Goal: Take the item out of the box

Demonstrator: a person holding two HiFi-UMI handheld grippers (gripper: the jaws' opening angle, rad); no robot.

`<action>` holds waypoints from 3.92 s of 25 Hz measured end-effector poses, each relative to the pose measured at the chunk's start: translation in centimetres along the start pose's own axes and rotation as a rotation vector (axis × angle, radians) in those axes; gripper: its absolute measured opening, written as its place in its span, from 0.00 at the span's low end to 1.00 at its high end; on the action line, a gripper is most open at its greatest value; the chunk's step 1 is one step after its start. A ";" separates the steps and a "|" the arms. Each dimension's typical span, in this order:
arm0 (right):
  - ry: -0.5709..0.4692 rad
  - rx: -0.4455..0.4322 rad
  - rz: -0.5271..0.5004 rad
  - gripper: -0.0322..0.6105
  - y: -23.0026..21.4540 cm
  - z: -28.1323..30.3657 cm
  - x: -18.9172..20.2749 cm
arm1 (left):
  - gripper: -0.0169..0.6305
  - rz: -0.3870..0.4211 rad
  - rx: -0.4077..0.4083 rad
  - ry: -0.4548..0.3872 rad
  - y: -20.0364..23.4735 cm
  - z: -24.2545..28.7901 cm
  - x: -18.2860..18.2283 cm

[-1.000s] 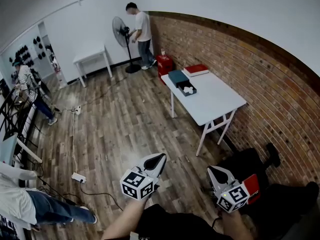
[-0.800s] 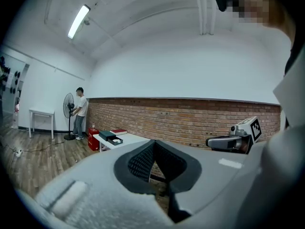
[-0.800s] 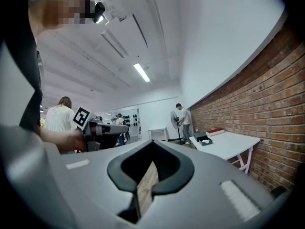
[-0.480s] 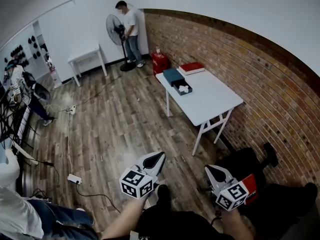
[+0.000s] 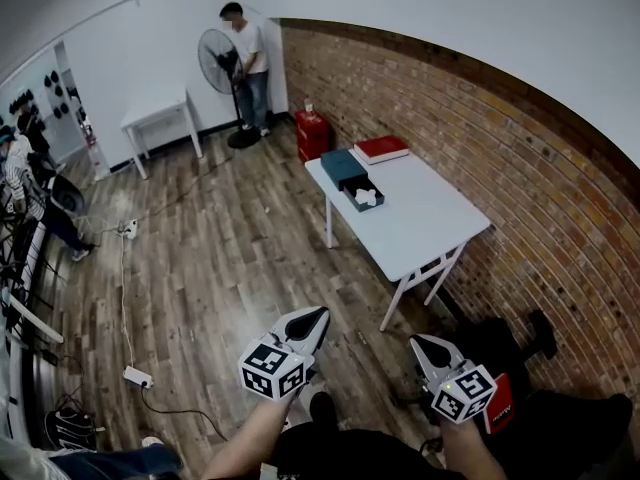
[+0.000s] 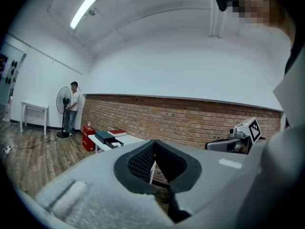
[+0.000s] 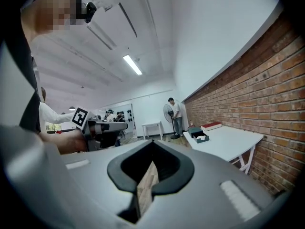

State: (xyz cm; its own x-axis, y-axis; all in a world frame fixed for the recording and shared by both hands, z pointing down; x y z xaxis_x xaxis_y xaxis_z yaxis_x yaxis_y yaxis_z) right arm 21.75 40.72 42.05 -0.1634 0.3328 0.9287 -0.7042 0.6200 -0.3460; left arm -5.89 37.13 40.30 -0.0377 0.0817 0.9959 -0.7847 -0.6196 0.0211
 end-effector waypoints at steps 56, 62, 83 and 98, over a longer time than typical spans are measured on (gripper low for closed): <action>0.154 -0.093 0.151 0.05 -23.8 38.2 -8.8 | 0.03 -0.014 0.005 0.136 29.8 30.1 -0.7; 0.159 -0.112 0.178 0.05 -29.0 40.7 -10.7 | 0.03 0.001 0.010 0.162 31.2 36.2 -1.8; 0.242 0.020 0.204 0.05 -36.5 47.7 -11.7 | 0.03 -0.015 0.131 0.179 38.2 46.6 -1.0; 0.412 0.255 0.128 0.18 -38.4 56.1 -9.2 | 0.03 -0.067 0.243 0.162 46.0 48.2 2.7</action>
State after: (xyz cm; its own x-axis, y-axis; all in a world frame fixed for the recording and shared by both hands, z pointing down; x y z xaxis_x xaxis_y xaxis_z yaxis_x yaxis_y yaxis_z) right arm 11.47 -26.00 54.29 -0.0097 0.6798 0.7333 -0.8513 0.3791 -0.3627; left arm -12.26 -28.74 48.15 -0.1040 0.2400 0.9652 -0.6181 -0.7758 0.1264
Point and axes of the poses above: the fingertips, and each gripper's own axes: z forward along the fingers, y to its left, x out of its underside, the point moved 8 cm from there along -z, backward along the fingers, and after that the axes turned 10 degrees about z, right-handed, at the moved point
